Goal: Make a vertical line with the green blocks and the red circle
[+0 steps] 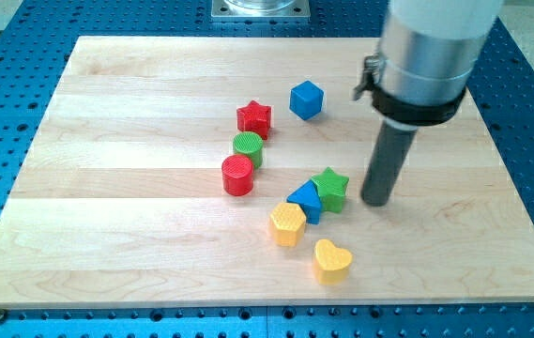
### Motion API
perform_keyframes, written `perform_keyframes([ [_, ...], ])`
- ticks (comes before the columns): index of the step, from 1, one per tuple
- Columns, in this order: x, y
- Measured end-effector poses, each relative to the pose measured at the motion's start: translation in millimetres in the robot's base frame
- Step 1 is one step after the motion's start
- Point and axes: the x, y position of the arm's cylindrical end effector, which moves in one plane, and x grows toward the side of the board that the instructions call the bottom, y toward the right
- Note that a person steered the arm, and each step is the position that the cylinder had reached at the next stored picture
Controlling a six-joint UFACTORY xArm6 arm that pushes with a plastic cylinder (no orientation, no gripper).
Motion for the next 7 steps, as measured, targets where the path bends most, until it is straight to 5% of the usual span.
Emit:
perform_keyframes([
  [1, -0.3, 65.8],
  [3, -2.1, 78.7],
  [7, 0.4, -104.5],
])
